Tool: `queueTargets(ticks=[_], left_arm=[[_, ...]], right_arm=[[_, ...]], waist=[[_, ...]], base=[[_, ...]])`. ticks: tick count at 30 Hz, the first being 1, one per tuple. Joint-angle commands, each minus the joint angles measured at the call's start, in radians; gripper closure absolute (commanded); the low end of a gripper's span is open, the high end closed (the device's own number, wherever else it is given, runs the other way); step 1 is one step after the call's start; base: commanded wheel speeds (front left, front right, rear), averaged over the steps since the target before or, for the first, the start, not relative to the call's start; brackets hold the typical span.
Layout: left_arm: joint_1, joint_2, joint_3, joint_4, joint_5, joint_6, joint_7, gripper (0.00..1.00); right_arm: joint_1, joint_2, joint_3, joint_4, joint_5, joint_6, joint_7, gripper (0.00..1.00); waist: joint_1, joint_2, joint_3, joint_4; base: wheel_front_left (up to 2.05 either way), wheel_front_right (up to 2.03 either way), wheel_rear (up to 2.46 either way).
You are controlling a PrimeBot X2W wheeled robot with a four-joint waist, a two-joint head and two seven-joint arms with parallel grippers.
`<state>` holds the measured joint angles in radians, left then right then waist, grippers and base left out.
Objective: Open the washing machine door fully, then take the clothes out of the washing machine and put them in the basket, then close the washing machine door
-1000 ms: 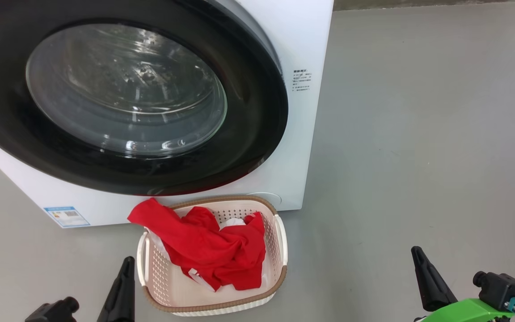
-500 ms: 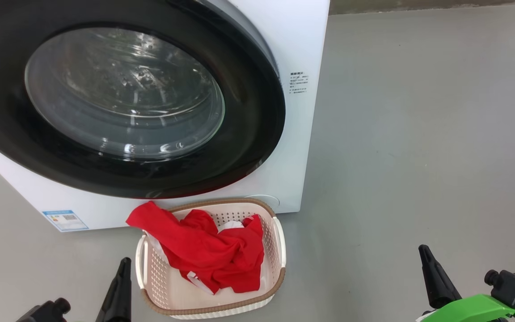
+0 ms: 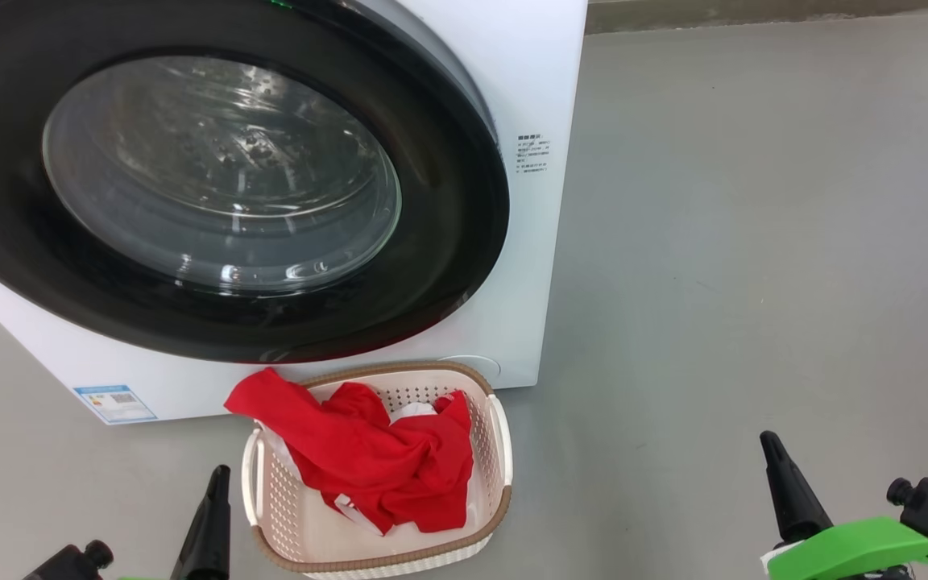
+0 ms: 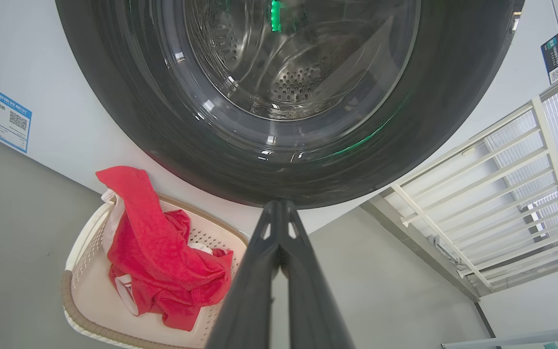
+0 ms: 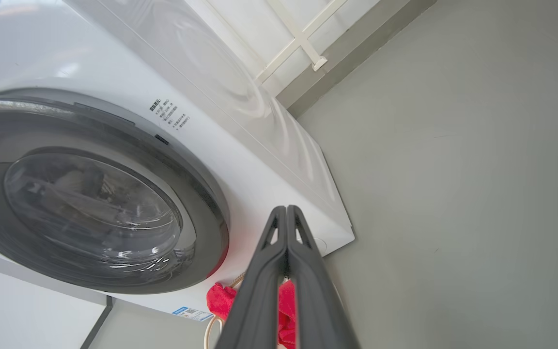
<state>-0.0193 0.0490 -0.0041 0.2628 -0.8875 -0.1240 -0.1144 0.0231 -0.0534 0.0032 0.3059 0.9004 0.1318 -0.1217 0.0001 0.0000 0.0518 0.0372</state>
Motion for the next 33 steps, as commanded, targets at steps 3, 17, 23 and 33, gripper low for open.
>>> queueTargets(ticks=[3, 17, 23, 33], left_arm=[[-0.035, 0.015, 0.024, -0.021, -0.046, -0.003, 0.012, 1.00], [-0.046, 0.015, 0.039, -0.021, -0.183, -0.004, 0.052, 1.00], [-0.050, 0.015, 0.045, -0.020, -0.241, -0.004, 0.069, 1.00], [-0.057, 0.015, 0.056, -0.020, -0.339, -0.005, 0.098, 1.00]], right_arm=[[-0.046, -0.012, -0.008, -0.030, 0.055, 0.000, 0.012, 1.00], [-0.062, -0.013, -0.024, -0.036, 0.189, -0.001, 0.052, 1.00], [-0.069, -0.013, -0.032, -0.039, 0.246, -0.001, 0.070, 1.00], [-0.081, -0.013, -0.044, -0.044, 0.341, -0.001, 0.099, 1.00]], waist=[[-0.0001, 0.0000, -0.002, -0.002], [-0.0001, 0.0000, -0.012, -0.009], [-0.0001, 0.0000, -0.015, -0.012], [-0.0001, 0.0000, -0.022, -0.017]], base=[[0.00, 0.00, 0.00], [0.00, 0.00, 0.00], [0.00, 0.00, 0.00], [0.00, 0.00, 0.00]])
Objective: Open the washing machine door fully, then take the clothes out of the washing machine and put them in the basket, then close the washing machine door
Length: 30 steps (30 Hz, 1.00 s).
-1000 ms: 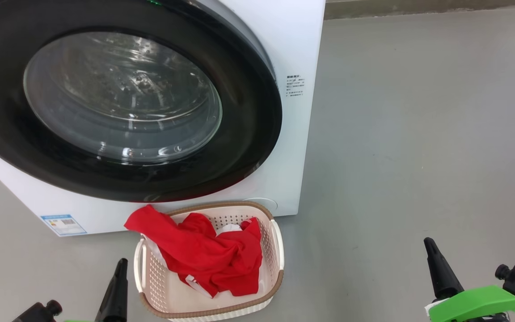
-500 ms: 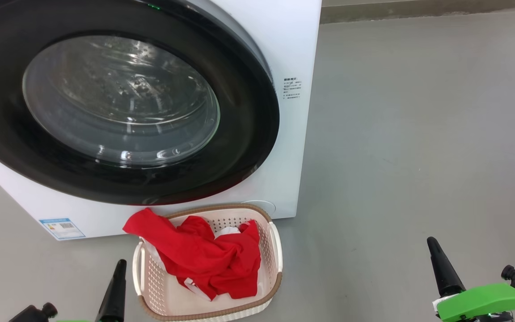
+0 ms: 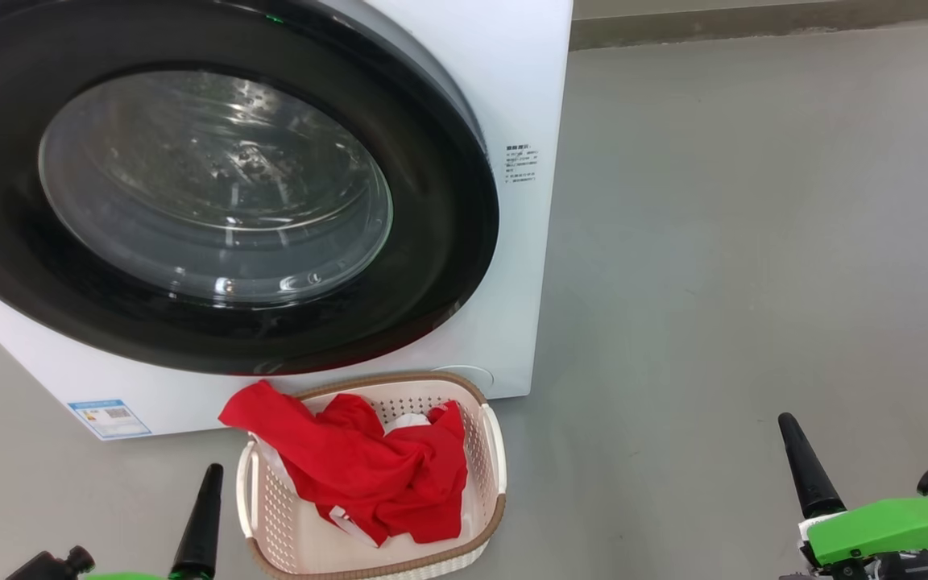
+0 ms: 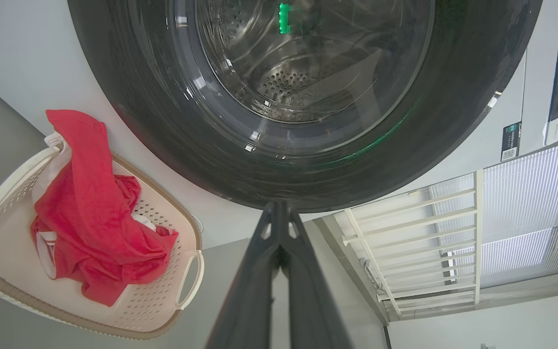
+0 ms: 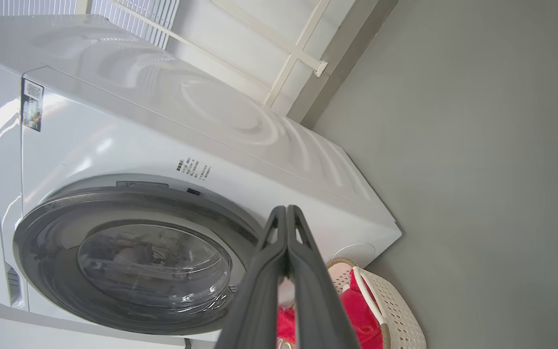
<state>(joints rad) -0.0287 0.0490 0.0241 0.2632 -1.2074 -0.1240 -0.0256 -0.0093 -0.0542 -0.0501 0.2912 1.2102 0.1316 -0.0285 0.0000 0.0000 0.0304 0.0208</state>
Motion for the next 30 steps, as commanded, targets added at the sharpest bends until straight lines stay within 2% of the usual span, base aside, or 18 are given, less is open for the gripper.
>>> queueTargets(ticks=[1, 30], left_arm=[[-0.049, 0.015, 0.029, -0.020, -0.029, -0.005, 0.012, 1.00], [-0.069, 0.013, 0.062, -0.019, -0.301, -0.006, 0.094, 1.00]], right_arm=[[-0.050, -0.012, 0.008, -0.029, 0.040, -0.001, 0.009, 1.00], [-0.083, -0.010, -0.030, -0.042, 0.305, -0.001, 0.092, 1.00]], waist=[[0.0000, 0.0000, -0.001, -0.001], [0.0000, 0.0000, -0.020, -0.015]], base=[[0.00, 0.00, 0.00], [0.00, 0.00, 0.00]])
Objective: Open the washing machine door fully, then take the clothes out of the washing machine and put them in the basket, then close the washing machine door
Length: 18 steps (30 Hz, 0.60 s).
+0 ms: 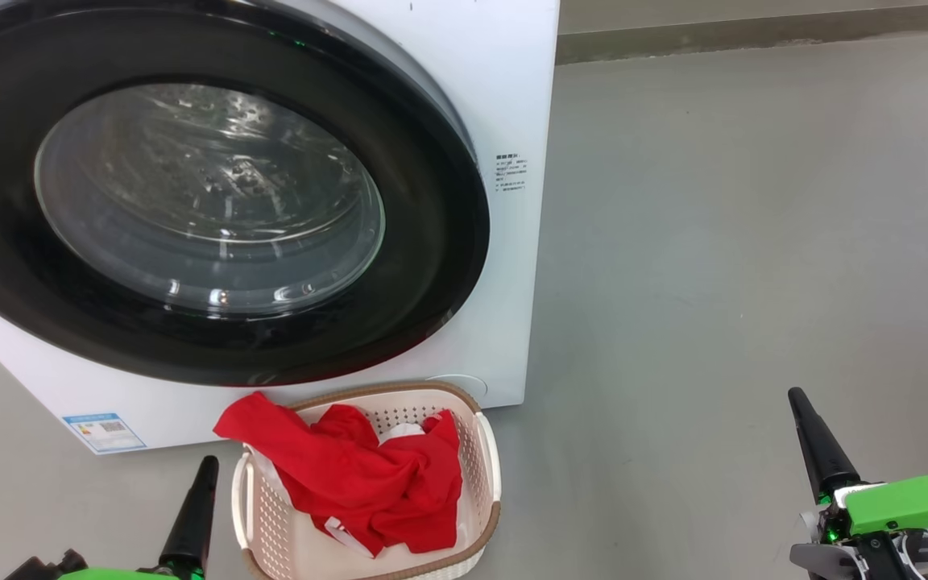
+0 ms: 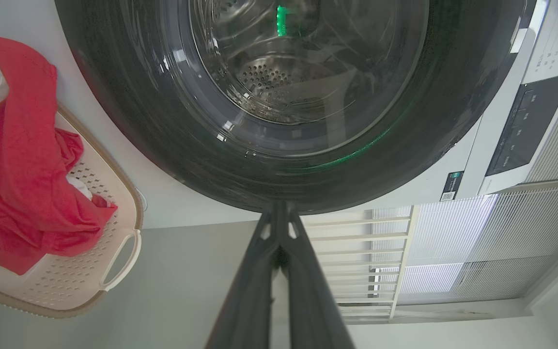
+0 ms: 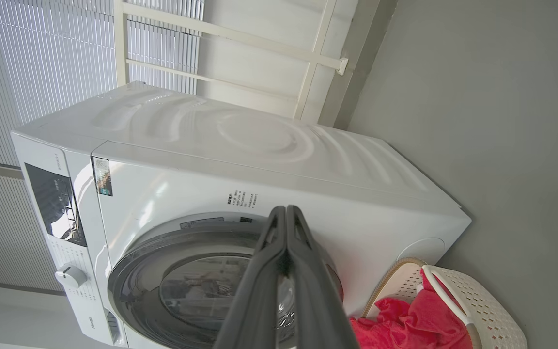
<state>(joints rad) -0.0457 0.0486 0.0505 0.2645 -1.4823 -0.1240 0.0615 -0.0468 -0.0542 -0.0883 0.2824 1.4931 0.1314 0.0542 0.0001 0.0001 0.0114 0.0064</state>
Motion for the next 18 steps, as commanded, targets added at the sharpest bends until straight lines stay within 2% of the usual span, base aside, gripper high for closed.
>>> queueTargets(ticks=[1, 10, 18], left_arm=[[-0.053, 0.013, 0.037, -0.021, -0.035, -0.006, 0.010, 1.00], [-0.061, 0.012, 0.049, -0.020, -0.132, -0.007, 0.039, 1.00], [-0.061, 0.011, 0.051, -0.020, -0.137, -0.007, 0.042, 1.00]], right_arm=[[-0.047, -0.010, 0.007, -0.034, 0.031, -0.001, 0.013, 1.00], [-0.059, -0.009, -0.007, -0.038, 0.125, -0.001, 0.043, 1.00], [-0.059, -0.008, -0.009, -0.039, 0.129, -0.001, 0.046, 1.00]], waist=[[0.0000, -0.0001, -0.001, -0.001], [0.0000, -0.0001, -0.008, -0.006], [0.0000, -0.0001, -0.008, -0.006]], base=[[0.00, 0.00, 0.00], [0.00, 0.00, 0.00], [0.00, 0.00, 0.00]])
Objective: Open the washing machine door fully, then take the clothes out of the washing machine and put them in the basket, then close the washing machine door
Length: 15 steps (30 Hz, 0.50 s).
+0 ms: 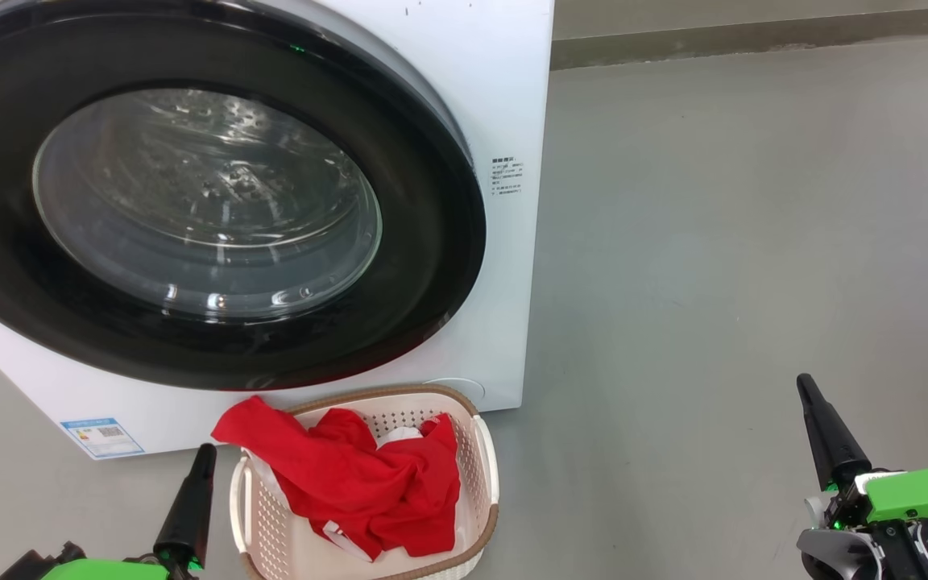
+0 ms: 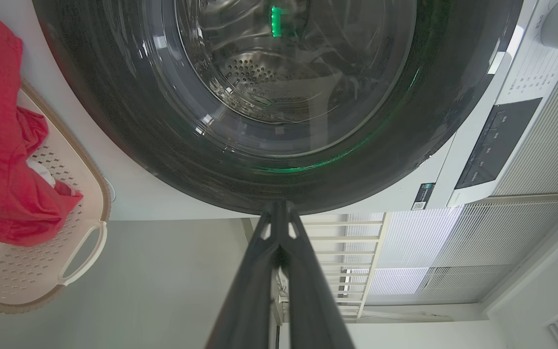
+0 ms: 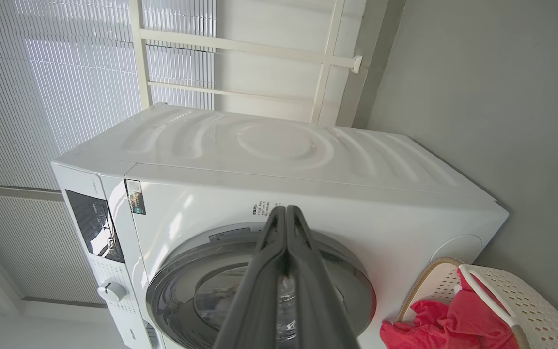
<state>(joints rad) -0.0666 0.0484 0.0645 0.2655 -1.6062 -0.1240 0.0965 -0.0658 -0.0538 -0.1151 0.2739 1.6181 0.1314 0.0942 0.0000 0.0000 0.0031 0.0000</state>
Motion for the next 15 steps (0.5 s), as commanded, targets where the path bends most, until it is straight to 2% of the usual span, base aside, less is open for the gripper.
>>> queueTargets(ticks=[1, 15], left_arm=[[-0.040, 0.011, 0.037, -0.021, -0.013, -0.007, 0.007, 1.00], [-0.040, 0.009, 0.039, -0.021, -0.011, -0.007, 0.009, 1.00]], right_arm=[[-0.041, -0.009, 0.018, -0.030, 0.004, -0.001, 0.006, 1.00], [-0.041, -0.006, 0.015, -0.030, 0.002, -0.001, 0.008, 1.00]], waist=[[0.0000, 0.0000, 0.000, 0.000], [0.0000, 0.0000, 0.000, 0.000]], base=[[0.00, 0.00, 0.00], [0.00, 0.00, 0.00]])
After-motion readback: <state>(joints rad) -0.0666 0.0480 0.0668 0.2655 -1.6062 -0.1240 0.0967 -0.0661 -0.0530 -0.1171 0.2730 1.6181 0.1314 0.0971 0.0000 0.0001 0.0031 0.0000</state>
